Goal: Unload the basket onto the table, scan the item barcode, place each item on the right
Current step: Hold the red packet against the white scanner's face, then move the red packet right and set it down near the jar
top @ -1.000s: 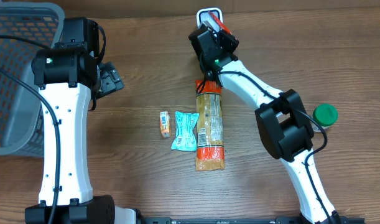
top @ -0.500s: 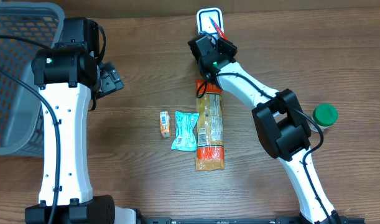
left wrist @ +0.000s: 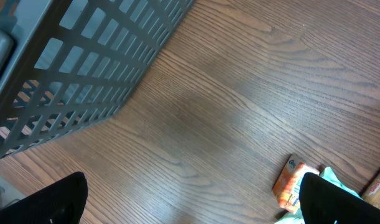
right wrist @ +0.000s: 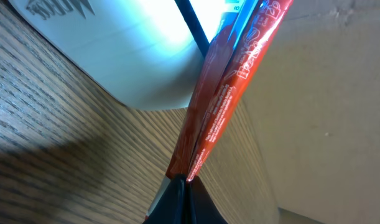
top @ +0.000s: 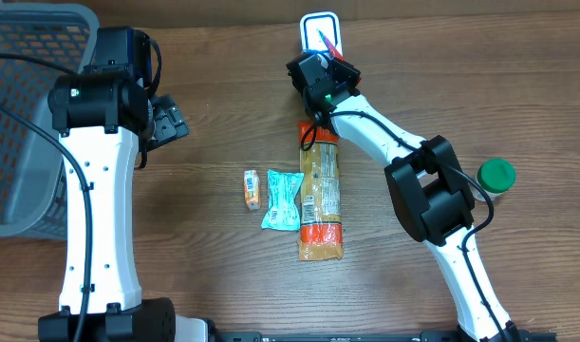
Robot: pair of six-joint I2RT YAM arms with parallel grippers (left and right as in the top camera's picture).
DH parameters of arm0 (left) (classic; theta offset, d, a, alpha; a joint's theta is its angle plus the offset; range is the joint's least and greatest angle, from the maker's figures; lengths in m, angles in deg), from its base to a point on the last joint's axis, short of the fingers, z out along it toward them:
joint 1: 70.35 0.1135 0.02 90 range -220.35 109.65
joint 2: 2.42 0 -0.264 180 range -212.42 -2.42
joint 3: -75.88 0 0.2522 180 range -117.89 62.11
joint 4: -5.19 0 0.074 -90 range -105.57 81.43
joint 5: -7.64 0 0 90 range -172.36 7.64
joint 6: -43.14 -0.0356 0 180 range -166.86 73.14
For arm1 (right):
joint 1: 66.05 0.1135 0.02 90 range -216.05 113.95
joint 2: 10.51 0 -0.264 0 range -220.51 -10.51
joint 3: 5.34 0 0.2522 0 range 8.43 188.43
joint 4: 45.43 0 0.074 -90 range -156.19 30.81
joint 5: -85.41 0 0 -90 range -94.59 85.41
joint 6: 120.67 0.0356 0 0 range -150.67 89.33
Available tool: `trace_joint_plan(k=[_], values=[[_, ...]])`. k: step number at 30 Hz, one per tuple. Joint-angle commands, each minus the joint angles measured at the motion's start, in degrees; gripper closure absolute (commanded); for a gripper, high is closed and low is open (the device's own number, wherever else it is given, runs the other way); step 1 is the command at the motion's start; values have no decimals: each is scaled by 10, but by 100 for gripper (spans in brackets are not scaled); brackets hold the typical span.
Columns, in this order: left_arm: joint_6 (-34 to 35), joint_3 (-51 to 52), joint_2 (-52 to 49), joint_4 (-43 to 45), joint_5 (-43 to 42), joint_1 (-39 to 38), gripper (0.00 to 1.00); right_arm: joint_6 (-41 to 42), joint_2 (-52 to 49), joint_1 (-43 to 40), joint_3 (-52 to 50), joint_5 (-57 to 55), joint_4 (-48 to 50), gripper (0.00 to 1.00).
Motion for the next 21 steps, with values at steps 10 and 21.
trace_joint_plan(k=[10,21], values=[[-10,-3,-5,-1,7,2,0,75,60,-5,5,8,0,96],[-10,-3,-5,-1,7,2,0,221,201,-29,5,125,-120,96]])
